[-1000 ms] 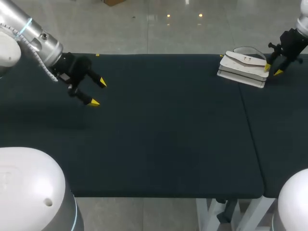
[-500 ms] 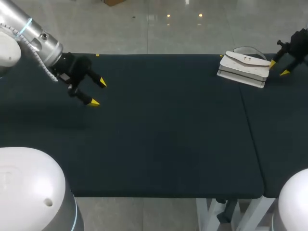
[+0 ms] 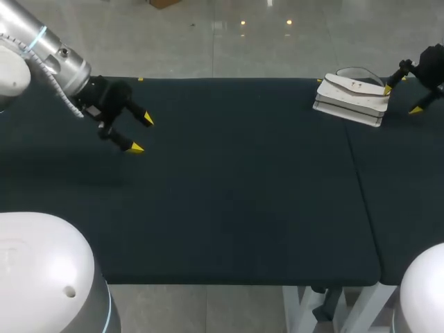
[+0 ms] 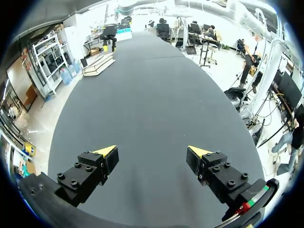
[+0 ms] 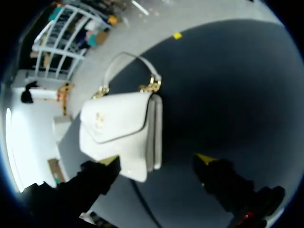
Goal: Pick up the bag, open it, inspect its contents, close it, and place it on the opposite side
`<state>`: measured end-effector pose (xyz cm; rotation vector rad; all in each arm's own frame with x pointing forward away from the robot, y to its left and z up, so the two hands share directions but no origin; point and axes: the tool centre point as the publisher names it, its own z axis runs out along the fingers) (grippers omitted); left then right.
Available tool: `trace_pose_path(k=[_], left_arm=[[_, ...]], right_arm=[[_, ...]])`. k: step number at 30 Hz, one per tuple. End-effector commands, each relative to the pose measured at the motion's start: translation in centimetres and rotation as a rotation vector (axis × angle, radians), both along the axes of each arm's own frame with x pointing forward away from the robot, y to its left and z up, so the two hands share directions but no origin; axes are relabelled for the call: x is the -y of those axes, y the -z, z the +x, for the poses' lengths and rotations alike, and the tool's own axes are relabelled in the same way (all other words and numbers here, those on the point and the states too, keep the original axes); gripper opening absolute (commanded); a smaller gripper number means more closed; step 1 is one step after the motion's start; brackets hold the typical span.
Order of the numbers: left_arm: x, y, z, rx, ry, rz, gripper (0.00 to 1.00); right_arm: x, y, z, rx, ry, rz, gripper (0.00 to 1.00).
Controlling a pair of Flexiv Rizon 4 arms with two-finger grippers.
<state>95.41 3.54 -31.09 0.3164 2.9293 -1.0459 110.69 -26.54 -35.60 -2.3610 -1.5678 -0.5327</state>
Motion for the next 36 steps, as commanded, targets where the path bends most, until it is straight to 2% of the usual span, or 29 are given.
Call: trace_pose_path(k=[1, 8, 9, 10, 11, 13, 16, 20, 23, 30, 32, 34, 35, 36], left_arm=[[0.0, 0.1, 0.0, 0.001, 0.0, -0.003, 1.0], [0.0, 0.1, 0.0, 0.001, 0.0, -0.003, 1.0], [0.0, 0.1, 0.0, 0.001, 0.0, -0.003, 1.0], [0.0, 0.1, 0.0, 0.001, 0.0, -0.003, 1.0], [0.0, 0.1, 0.0, 0.001, 0.0, -0.003, 1.0], [0.0, 0.1, 0.0, 0.001, 0.0, -0.003, 1.0], [0.0, 0.1, 0.0, 0.001, 0.0, -0.003, 1.0], [0.0, 0.1, 0.0, 0.001, 0.0, -0.003, 1.0], [0.0, 0.1, 0.0, 0.001, 0.0, -0.003, 1.0], [0.0, 0.1, 0.0, 0.001, 0.0, -0.003, 1.0], [0.0, 0.1, 0.0, 0.001, 0.0, -0.003, 1.0], [0.0, 0.1, 0.0, 0.001, 0.0, -0.003, 1.0], [0.0, 0.1, 0.0, 0.001, 0.0, -0.003, 1.0], [0.0, 0.1, 0.0, 0.001, 0.0, -0.003, 1.0]], right_arm=[[-0.8, 0.1, -0.5, 0.006, 0.106, -0.003, 1.0], [-2.8, 1.8, 0.0, 0.016, 0.231, 0.068, 1.0], [-2.8, 2.0, 0.3, 0.023, 0.25, 0.076, 0.98], [-2.8, 2.0, 0.5, 0.026, 0.256, 0.085, 0.9], [-2.8, 2.0, 0.7, 0.029, 0.256, 0.09, 0.89], [-2.9, 2.0, 1.0, 0.031, 0.263, 0.093, 0.8], [-3.0, 1.8, 1.3, 0.034, 0.264, 0.106, 0.49], [-3.2, 2.0, 1.8, 0.035, 0.257, 0.111, 0.48], [-3.3, 2.1, 1.9, 0.035, 0.257, 0.119, 0.42], [-3.5, 3.0, 2.7, 0.024, 0.255, 0.162, 0.37], [-3.5, 3.2, 2.9, 0.02, 0.258, 0.168, 0.33], [-3.5, 3.3, 3.0, 0.018, 0.262, 0.186, 0.16], [-3.5, 3.2, 3.0, 0.019, 0.259, 0.188, 0.0], [-3.5, 3.1, 2.9, 0.02, 0.252, 0.198, 0.0]])
